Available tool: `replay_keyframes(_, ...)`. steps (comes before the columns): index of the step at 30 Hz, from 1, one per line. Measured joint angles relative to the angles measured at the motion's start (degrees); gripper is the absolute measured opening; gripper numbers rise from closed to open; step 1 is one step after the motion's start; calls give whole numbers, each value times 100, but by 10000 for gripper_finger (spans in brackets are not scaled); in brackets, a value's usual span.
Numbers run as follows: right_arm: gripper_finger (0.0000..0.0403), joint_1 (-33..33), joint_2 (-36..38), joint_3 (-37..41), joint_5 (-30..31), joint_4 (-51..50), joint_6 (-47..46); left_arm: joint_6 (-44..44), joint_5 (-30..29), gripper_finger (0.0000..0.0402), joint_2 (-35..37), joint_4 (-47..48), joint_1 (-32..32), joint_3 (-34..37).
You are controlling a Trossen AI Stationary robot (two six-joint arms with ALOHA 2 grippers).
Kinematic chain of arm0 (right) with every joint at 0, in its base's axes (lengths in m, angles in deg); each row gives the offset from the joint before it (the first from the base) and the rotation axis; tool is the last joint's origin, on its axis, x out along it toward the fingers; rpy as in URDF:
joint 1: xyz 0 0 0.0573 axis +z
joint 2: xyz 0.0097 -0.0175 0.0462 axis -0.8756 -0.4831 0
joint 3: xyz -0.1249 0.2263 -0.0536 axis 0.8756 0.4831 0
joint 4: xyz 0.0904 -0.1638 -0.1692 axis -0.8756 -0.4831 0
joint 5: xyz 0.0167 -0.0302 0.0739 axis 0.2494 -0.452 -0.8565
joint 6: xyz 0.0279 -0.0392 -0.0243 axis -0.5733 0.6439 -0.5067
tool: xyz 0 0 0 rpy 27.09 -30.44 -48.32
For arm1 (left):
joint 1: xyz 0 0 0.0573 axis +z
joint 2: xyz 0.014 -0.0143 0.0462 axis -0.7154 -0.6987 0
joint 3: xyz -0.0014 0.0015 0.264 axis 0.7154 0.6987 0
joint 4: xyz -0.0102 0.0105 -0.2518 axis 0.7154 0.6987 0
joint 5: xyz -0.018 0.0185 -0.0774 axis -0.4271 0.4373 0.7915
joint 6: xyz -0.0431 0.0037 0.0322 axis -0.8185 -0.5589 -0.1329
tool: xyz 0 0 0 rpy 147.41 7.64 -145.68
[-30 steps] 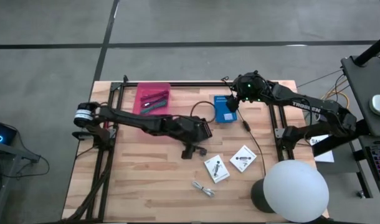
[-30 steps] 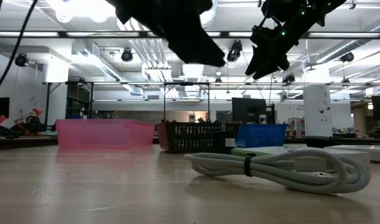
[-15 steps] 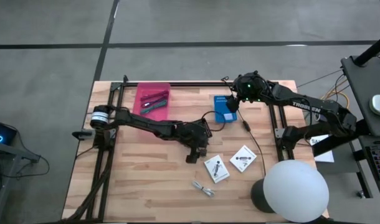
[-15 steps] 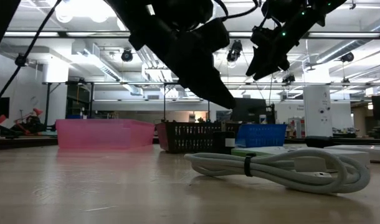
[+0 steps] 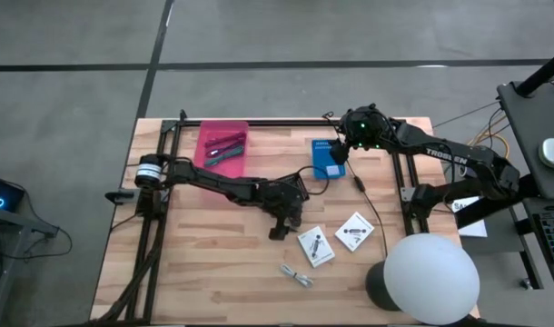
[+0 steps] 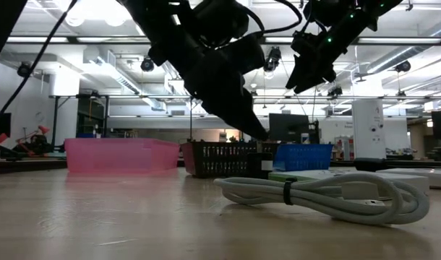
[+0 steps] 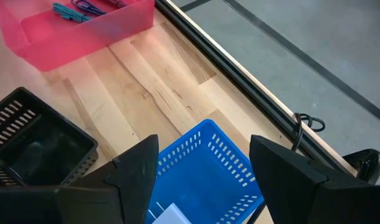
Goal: Pick and place items into bin
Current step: Put the black charger adapter into the blue bin
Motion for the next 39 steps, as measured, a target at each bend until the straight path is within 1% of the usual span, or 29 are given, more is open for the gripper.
replay_keyframes(12,235,-2,0,2,1,2,-2,-6,-60,317,-237,167,-2,43)
replay_keyframes(19,231,0,0,2,1,2,-4,-2,-63,317,-360,68,-4,4)
replay_keyframes(22,231,0,0,2,1,0,-4,0,-85,311,-367,92,-4,6)
replay_keyframes(25,231,0,0,2,1,2,-4,19,-162,290,-367,84,-4,8)
replay_keyframes(31,231,0,0,2,1,2,-3,195,-241,235,-367,81,-4,-14)
replay_keyframes(35,231,0,0,2,1,2,-4,190,-342,193,-367,81,-4,-20)
replay_keyframes(39,231,0,0,2,3,2,-2,175,-344,142,-367,79,-4,-22)
